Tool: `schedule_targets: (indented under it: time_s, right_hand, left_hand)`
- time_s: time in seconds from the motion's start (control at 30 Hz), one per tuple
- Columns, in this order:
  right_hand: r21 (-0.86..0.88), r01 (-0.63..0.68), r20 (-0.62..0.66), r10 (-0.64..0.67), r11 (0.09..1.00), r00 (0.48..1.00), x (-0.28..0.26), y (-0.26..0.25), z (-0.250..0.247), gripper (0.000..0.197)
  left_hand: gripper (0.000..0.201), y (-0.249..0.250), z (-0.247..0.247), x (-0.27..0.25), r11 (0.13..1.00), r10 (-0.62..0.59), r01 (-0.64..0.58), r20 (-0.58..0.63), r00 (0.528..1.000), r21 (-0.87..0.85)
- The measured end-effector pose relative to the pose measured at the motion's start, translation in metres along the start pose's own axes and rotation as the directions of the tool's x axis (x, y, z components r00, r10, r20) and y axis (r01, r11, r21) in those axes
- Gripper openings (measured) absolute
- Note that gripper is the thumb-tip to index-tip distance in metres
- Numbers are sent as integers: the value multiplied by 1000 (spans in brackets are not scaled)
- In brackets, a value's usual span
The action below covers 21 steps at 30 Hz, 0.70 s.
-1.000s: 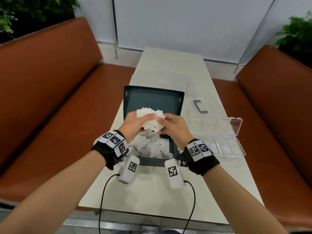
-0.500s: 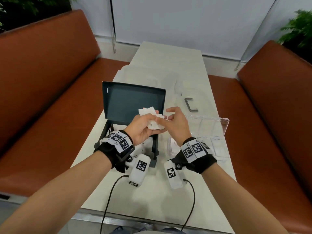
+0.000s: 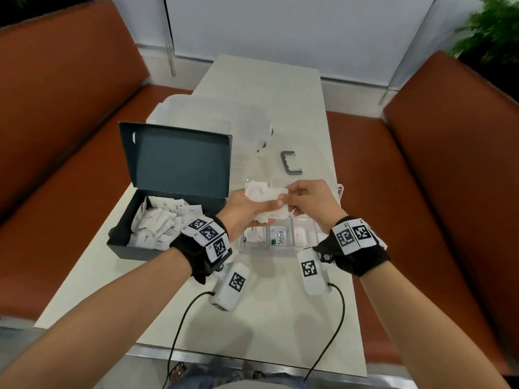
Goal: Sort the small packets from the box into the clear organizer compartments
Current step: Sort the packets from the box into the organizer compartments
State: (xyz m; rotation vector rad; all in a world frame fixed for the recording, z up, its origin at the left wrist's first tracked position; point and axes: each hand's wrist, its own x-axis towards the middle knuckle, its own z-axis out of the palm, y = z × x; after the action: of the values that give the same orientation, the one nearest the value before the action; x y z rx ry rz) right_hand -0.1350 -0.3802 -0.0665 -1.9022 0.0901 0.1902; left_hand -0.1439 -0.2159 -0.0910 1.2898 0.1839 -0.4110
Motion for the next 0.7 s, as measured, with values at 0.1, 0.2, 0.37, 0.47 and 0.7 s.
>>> schedule_targets:
  time_s: [0.1, 0.2, 0.37, 0.47, 0.7]
  right_hand:
    - [72, -14, -50, 17, 997, 999, -4, 8, -18, 13]
    - [119, -52, -34, 56, 992, 998, -10, 16, -29, 18]
    - [185, -102, -35, 111, 977, 993, -18, 30, -40, 26]
    - [222, -112, -101, 137, 969, 985, -17, 36, -52, 25]
    - [-108, -273, -282, 234, 956, 930, -12, 67, -92, 22]
  left_hand:
    - [28, -3, 12, 2, 996, -21, 25, 44, 999, -91]
    - [36, -5, 24, 4, 998, 5, -5, 2, 1000, -60]
    - [36, -13, 39, 8, 995, -10, 8, -13, 1000, -97]
    - [29, -16, 43, 11, 991, -19, 20, 2, 1000, -131]
    - [31, -25, 45, 10, 993, -44, 44, -5, 999, -111]
